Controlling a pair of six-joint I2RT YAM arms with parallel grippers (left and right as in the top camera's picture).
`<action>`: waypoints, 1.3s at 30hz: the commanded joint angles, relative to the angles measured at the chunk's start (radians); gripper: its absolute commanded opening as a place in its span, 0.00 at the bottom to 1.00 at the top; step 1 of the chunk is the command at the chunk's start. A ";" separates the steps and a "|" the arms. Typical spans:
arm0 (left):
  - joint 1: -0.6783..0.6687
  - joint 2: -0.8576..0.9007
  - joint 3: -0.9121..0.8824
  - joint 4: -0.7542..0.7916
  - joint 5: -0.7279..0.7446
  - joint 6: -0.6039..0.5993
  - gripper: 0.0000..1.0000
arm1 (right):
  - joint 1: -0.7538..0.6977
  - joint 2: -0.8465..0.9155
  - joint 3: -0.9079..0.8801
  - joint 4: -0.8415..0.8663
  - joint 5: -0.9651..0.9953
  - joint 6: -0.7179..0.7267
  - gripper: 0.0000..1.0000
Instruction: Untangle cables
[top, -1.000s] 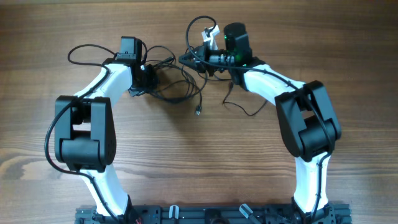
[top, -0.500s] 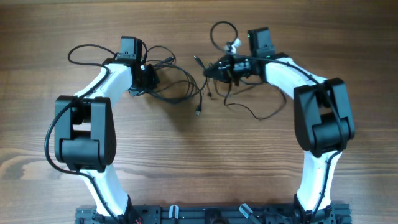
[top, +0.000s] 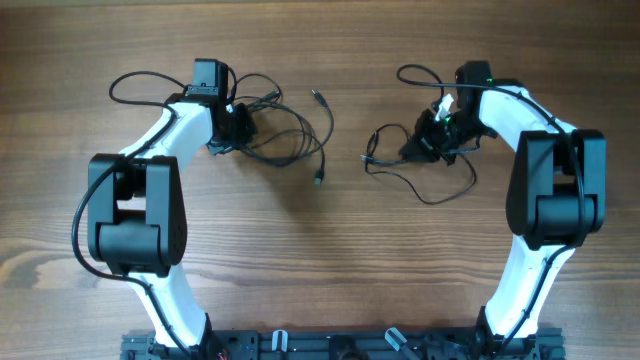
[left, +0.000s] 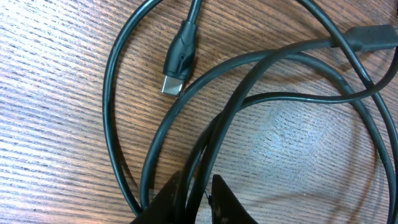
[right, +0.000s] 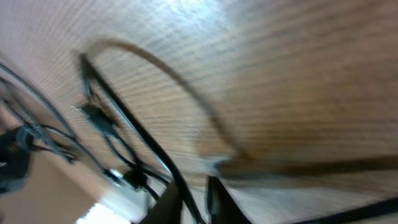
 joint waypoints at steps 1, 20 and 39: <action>-0.003 0.029 -0.020 -0.004 0.005 -0.006 0.17 | 0.008 -0.034 0.102 -0.121 0.134 -0.055 0.22; -0.003 0.029 -0.020 -0.005 0.005 -0.006 0.24 | 0.194 -0.036 0.266 -0.178 0.392 -0.511 0.87; -0.003 0.029 -0.020 -0.001 0.005 -0.006 0.28 | 0.444 -0.203 0.073 -0.199 0.595 -1.009 0.91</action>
